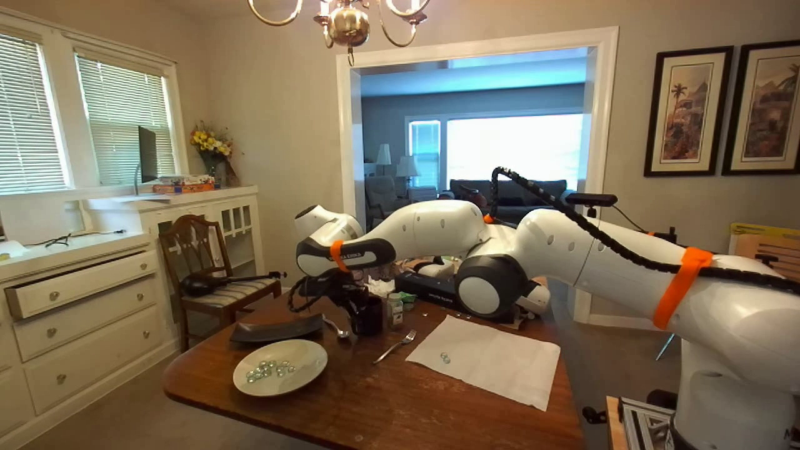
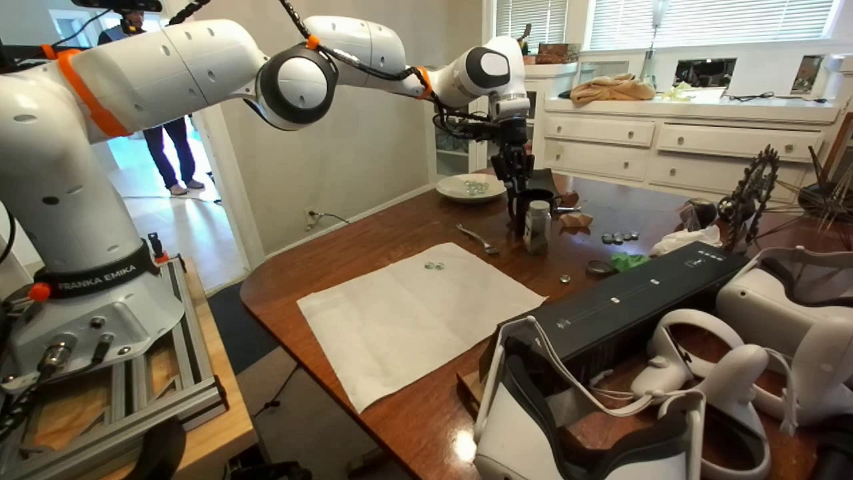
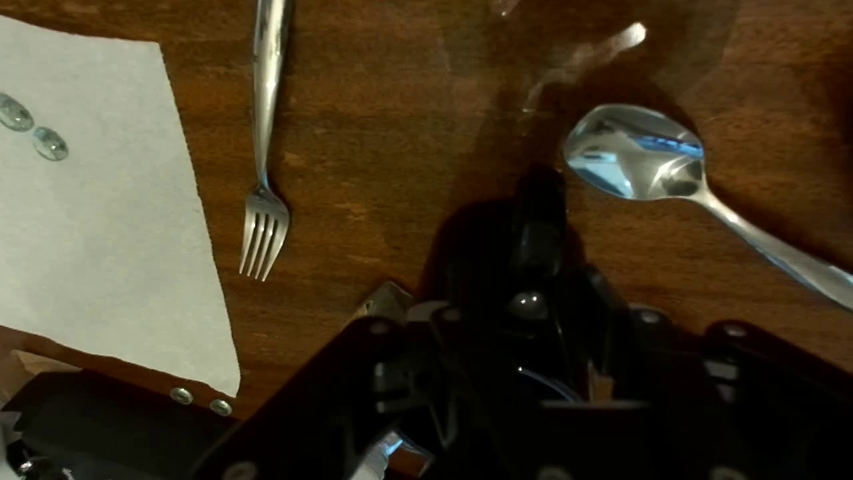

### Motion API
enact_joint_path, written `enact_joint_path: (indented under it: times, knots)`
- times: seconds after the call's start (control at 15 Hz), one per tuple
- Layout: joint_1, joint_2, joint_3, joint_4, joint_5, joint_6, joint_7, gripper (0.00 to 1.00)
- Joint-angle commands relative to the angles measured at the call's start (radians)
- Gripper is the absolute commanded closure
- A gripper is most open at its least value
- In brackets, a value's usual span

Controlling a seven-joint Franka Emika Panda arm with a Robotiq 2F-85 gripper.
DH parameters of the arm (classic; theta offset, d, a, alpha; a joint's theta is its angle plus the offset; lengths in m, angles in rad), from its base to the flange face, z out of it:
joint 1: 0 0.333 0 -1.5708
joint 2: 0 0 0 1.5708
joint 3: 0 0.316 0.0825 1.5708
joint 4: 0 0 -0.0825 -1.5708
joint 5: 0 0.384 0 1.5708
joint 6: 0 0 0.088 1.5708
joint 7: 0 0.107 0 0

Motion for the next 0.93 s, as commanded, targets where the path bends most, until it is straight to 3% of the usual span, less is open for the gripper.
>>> enact_joint_path:
  times: [0.0, 0.2, 0.27, 0.6, 0.87]
  knots:
    - [-0.013, -0.032, 0.016, -0.003, 0.021, -0.026, 0.007, 0.25]
    - [-0.045, -0.087, 0.058, -0.004, 0.069, -0.066, -0.051, 0.03]
    - [-0.057, -0.115, 0.079, -0.008, 0.085, -0.089, -0.121, 0.00]
    - [-0.074, -0.204, 0.068, -0.030, 0.048, -0.257, -0.436, 0.00]
    - [-0.100, -0.210, 0.050, -0.035, 0.023, -0.323, -0.677, 0.00]
